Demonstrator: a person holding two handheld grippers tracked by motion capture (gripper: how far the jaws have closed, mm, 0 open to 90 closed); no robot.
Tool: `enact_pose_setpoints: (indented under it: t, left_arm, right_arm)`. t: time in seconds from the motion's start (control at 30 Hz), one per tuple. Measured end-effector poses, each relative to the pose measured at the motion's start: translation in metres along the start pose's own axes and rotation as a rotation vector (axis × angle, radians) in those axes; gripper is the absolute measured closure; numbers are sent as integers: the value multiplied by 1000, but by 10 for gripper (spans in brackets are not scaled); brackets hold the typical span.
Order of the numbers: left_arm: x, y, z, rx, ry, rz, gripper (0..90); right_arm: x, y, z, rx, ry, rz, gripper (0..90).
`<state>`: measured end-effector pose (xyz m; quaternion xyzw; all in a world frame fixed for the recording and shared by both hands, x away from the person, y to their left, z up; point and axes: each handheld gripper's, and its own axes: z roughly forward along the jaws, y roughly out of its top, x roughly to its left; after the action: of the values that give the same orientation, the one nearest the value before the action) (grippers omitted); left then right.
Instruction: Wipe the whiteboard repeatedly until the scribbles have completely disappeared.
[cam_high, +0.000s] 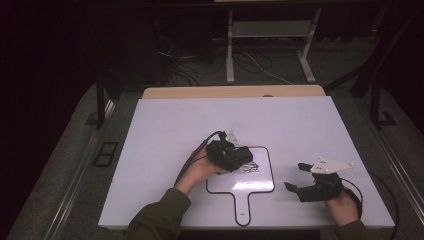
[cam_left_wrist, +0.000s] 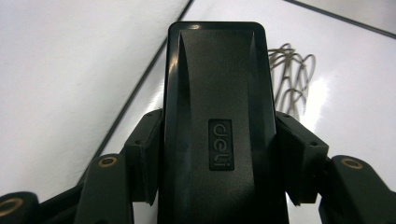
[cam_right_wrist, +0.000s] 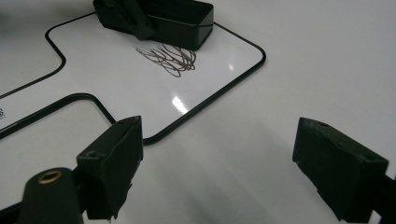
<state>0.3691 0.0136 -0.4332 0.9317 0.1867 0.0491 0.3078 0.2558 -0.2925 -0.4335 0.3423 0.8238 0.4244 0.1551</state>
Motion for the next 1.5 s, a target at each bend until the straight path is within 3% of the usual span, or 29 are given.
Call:
enact_pose_setpoints:
  t: [0.3, 0.4, 0.47, 0.57, 0.7, 0.77, 0.83, 0.9, 1.0, 1.1, 1.2, 1.23, 1.27, 1.3, 1.4, 1.5]
  left_arm:
    - [-23, 11, 7, 28, -54, 85, 394]
    - [-16, 13, 8, 27, -49, 79, 394]
    - [-12, 14, 9, 19, -41, 38, 394]
    - [-3, 15, 10, 21, -24, 19, 394]
    - [5, 18, 11, 24, -14, 28, 394]
    - [2, 19, 12, 30, -13, 36, 394]
    - [-5, 21, 13, 34, -41, 36, 394]
    - [-12, 24, 15, 32, -51, 81, 394]
    - [-23, 27, 17, 40, -67, 111, 393]
    - [-23, 26, 18, 31, -72, 105, 394]
    - [-17, 25, 17, 28, -50, 78, 394]
    - [-12, 24, 16, 31, -40, 86, 394]
    - [-10, 23, 16, 25, -30, 51, 394]
    - [-6, 22, 14, 25, -20, 43, 394]
    - [2, 18, 12, 22, -11, 37, 394]
    - [-1, 18, 12, 26, -19, 43, 393]
  right_arm:
    - [1, 0, 0, 0, -2, -1, 150]
    - [0, 0, 0, 0, -1, -1, 150]
    - [0, 0, 0, 1, -2, -4, 150]
    - [0, 0, -1, 1, -3, -3, 150]
    - [-1, 0, -1, 0, -3, -2, 150]
    - [-1, -1, -1, -1, -2, -2, 150]
    - [-1, 0, -1, 0, -1, -3, 150]
    - [-1, 0, 0, 1, -2, -3, 149]
    - [0, 0, -1, 1, -3, -3, 150]
    - [0, 0, -1, 0, -3, -5, 150]
    - [0, 0, -2, -2, -2, -7, 150]
    - [-1, -1, -2, -3, -2, -8, 149]
    - [-1, -1, -2, -4, -2, -7, 150]
    - [-1, -1, -2, -4, -2, -7, 150]
    - [-1, -1, -2, -2, 0, -8, 149]
    - [-1, 0, -1, 1, 1, -10, 150]
